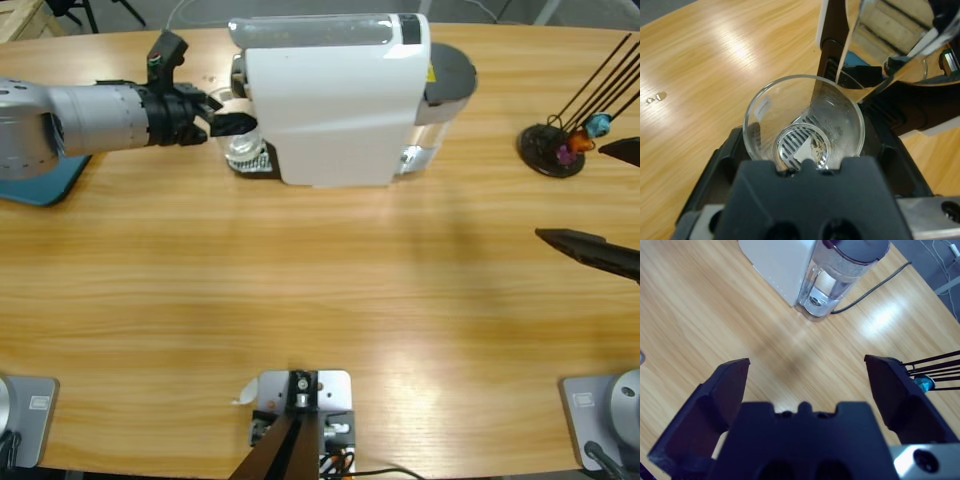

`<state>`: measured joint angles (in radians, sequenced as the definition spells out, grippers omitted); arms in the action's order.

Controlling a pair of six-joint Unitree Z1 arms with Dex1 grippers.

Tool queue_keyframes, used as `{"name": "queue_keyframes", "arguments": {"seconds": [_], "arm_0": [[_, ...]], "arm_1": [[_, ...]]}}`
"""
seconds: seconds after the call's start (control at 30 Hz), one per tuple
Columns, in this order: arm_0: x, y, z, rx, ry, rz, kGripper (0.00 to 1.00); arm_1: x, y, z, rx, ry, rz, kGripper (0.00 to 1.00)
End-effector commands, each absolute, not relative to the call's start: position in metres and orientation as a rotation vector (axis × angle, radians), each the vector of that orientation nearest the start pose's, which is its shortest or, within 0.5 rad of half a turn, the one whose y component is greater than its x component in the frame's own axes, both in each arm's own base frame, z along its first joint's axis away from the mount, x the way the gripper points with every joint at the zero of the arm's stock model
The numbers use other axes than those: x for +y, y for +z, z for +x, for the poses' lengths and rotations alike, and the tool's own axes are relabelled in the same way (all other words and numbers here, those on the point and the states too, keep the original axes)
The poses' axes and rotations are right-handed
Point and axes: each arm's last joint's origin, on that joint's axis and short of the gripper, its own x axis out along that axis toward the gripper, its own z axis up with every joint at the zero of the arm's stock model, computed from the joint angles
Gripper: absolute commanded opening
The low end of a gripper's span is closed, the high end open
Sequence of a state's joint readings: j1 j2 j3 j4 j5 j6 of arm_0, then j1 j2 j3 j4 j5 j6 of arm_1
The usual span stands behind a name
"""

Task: Pour coffee

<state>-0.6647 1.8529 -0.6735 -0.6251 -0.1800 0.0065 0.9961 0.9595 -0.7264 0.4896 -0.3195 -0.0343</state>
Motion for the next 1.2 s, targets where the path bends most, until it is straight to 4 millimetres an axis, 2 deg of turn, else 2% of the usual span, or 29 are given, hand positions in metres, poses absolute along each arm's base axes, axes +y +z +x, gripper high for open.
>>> {"name": "queue_keyframes", "arguments": {"seconds": [0.03, 0.07, 0.1, 0.13, 0.17, 0.2, 0.5, 0.7, 0.9, 1.0, 1.1, 1.2], "arm_0": [[-0.224, 0.178, 0.262, 0.612, -0.873, 0.156, 0.487], [-0.224, 0.177, 0.263, 0.616, -0.873, 0.157, 0.511], [-0.224, 0.175, 0.263, 0.621, -0.873, 0.158, 0.651], [-0.224, 0.175, 0.262, 0.622, -0.874, 0.158, 0.856], [-0.223, 0.175, 0.261, 0.624, -0.877, 0.157, 0.942], [-0.223, 0.175, 0.26, 0.626, -0.88, 0.157, 0.967], [-0.215, 0.179, 0.251, 0.629, -0.879, 0.158, 0.968], [-0.204, 0.192, 0.237, 0.609, -0.879, 0.154, 0.968], [-0.183, 0.225, 0.212, 0.597, -0.862, 0.157, 0.968], [-0.167, 0.244, 0.194, 0.614, -0.837, 0.169, 0.968], [-0.143, 0.279, 0.172, 0.62, -0.733, 0.206, 0.968], [-0.126, 0.288, 0.165, 0.723, -0.552, 0.311, 0.968]], "arm_1": [[0.079, 0.31, 0.072, 0.579, 0.641, -0.49, 0.982], [0.079, 0.31, 0.072, 0.579, 0.641, -0.489, 0.982], [0.079, 0.31, 0.072, 0.578, 0.641, -0.489, 0.982], [0.078, 0.31, 0.072, 0.577, 0.64, -0.487, 0.982], [0.078, 0.311, 0.072, 0.575, 0.64, -0.486, 0.982], [0.078, 0.311, 0.072, 0.575, 0.64, -0.486, 0.982], [0.077, 0.311, 0.071, 0.573, 0.641, -0.486, 0.982], [0.078, 0.309, 0.071, 0.571, 0.643, -0.484, 0.982], [0.078, 0.309, 0.071, 0.57, 0.647, -0.48, 0.982], [0.078, 0.313, 0.071, 0.575, 0.64, -0.463, 0.998], [0.085, 0.332, 0.079, 0.639, 0.614, -0.468, 1.0], [0.098, 0.351, 0.1, 0.745, 0.595, -0.458, 1.0]]}}
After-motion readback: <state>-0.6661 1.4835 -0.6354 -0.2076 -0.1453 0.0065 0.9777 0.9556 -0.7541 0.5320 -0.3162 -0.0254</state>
